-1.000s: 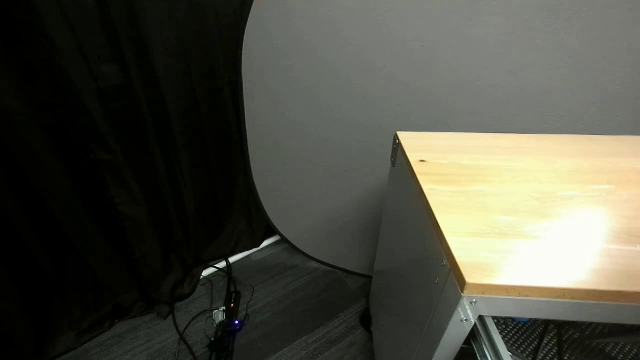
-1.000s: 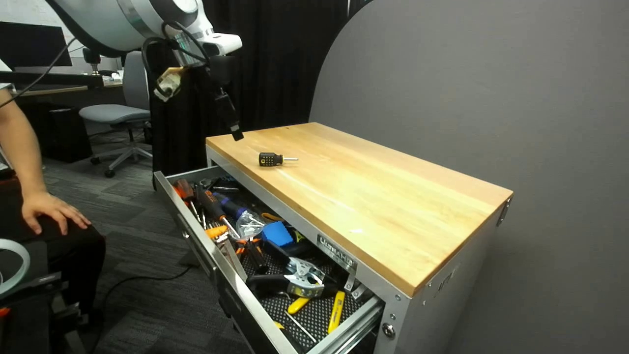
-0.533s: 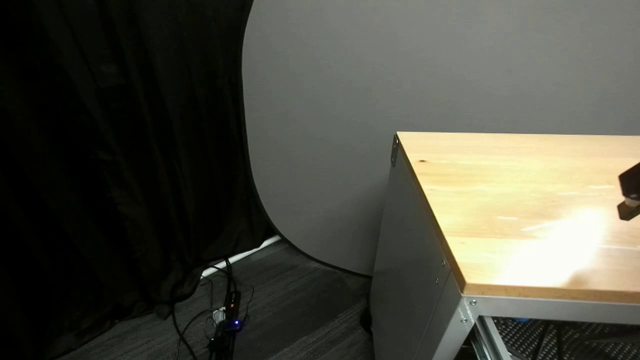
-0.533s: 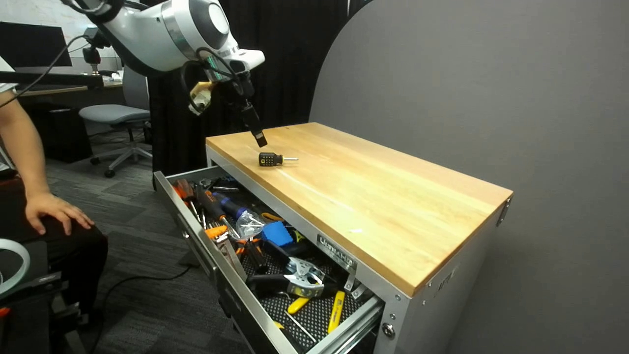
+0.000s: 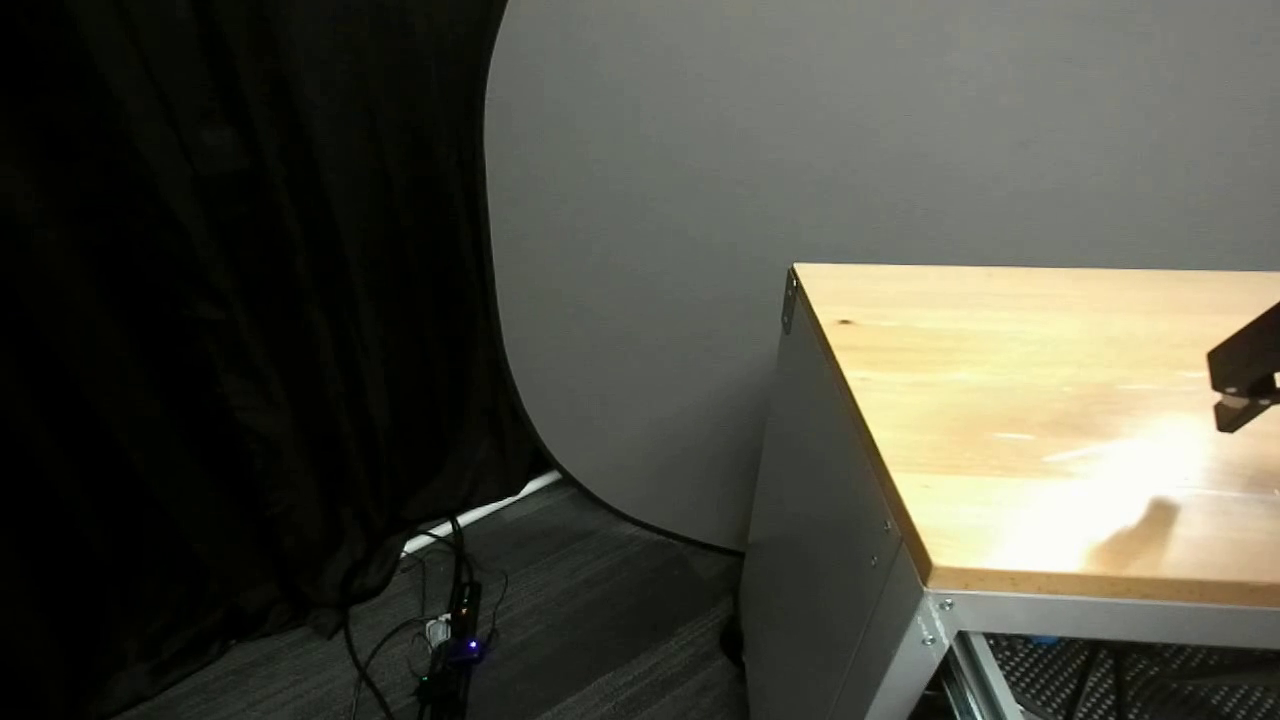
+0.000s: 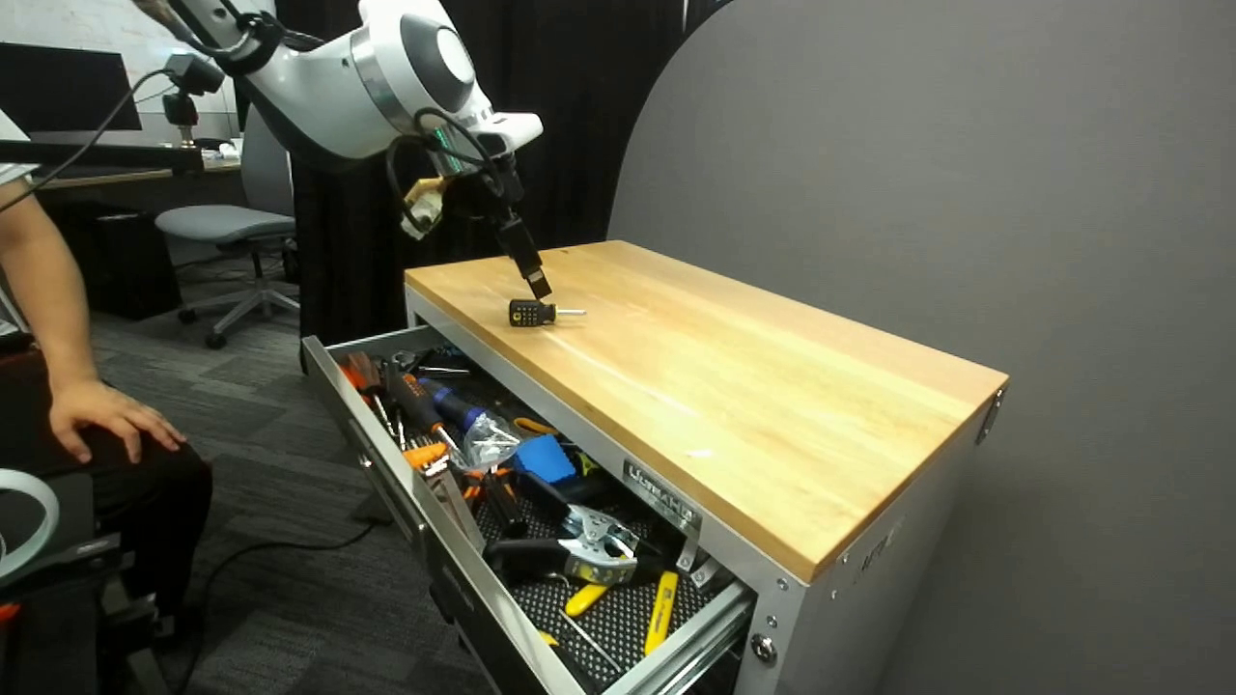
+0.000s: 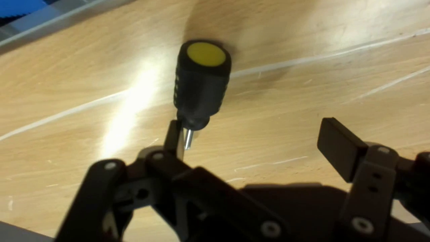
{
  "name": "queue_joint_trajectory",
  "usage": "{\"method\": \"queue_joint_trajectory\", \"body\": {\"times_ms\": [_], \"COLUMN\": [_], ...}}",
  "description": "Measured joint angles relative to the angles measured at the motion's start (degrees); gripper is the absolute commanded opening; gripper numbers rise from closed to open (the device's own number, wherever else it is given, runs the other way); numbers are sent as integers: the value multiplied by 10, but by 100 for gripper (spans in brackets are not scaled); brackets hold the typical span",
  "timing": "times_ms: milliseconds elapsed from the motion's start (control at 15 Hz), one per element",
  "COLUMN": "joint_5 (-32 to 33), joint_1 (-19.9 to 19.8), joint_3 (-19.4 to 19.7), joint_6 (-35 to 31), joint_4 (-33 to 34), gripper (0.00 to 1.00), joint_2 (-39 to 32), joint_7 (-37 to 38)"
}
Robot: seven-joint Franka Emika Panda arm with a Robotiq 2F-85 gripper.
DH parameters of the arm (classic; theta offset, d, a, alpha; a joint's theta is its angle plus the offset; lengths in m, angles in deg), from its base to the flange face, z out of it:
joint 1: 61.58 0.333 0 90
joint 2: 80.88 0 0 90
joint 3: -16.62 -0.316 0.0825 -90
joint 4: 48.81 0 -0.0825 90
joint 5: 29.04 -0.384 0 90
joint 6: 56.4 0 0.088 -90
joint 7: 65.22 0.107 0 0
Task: Pick up the screwdriver from the top of the cabinet, put it in the top drawer and close the drawer.
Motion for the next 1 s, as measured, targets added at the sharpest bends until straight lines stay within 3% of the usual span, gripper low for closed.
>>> {"method": "queue_joint_trajectory", "body": {"times_ms": [267, 333, 933, 1000], "joint_5": [-2, -5, -9, -9], "joint_1": [7, 7, 6, 6], "joint_3": [9, 10, 11, 12], "joint_6": [30, 38, 57, 62], "joint_4": [3, 2, 2, 2], "gripper": [100, 79, 11, 12], "joint_2": [0, 0, 1, 1], "joint_7": [0, 0, 0, 0]}}
